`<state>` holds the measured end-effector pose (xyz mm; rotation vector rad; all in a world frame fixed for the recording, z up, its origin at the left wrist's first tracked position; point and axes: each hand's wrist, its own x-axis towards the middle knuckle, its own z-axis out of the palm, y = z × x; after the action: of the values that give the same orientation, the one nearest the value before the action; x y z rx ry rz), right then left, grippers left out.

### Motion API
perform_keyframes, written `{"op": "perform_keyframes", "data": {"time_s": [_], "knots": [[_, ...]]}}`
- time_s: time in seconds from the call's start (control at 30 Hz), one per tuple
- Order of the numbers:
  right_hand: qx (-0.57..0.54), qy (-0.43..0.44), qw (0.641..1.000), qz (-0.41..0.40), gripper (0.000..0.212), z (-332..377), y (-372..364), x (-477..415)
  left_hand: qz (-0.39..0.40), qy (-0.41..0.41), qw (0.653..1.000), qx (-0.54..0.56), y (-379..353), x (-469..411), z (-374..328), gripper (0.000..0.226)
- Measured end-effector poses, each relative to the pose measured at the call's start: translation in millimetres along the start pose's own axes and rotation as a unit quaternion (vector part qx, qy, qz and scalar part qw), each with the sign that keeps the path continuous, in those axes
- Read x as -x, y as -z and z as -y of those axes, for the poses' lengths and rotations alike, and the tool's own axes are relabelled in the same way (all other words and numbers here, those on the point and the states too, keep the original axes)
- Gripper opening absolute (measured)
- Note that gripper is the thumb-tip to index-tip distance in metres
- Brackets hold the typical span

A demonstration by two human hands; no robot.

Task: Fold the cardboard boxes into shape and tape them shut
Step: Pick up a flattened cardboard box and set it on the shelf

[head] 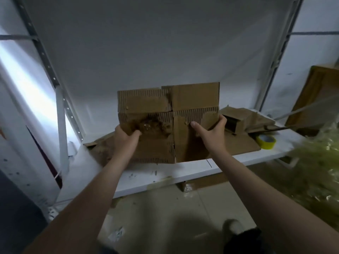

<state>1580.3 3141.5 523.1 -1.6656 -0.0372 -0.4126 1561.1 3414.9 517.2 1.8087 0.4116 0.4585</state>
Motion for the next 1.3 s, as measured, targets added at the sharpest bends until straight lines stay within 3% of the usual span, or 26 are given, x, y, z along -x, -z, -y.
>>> {"op": "perform_keyframes", "data": {"time_s": [0.17,0.3,0.4,0.63,0.77,0.93,1.13,1.3], "knots": [[-0.006,0.021,0.998,0.057,0.104,-34,-12,-39,0.036,-0.001,0.995,0.094,-35,-38,18,0.063],[-0.029,0.022,0.993,0.115,0.095,-84,-31,-80,0.038,0.007,0.993,0.109,-72,-80,50,0.055],[-0.049,0.015,0.986,0.162,0.085,-118,-42,-105,0.019,-0.016,0.994,0.106,-96,-95,68,0.061],[-0.006,0.036,0.966,0.255,0.096,-152,-28,-118,0.045,-0.098,0.994,0.003,-126,-98,79,0.076],[-0.005,0.065,0.963,0.261,0.1,-154,-15,-112,0.044,-0.054,0.997,0.034,-120,-82,71,0.073],[-0.011,0.126,0.961,0.247,0.109,-139,-11,-117,0.042,-0.11,0.993,-0.002,-104,-57,48,0.057],[-0.026,0.19,0.952,0.241,0.108,-120,-8,-144,0.078,-0.292,0.939,-0.164,-111,-44,8,0.049],[-0.032,0.232,0.925,0.299,0.116,-112,-9,-170,0.196,-0.292,0.912,-0.213,-117,-65,-7,0.046]]}}
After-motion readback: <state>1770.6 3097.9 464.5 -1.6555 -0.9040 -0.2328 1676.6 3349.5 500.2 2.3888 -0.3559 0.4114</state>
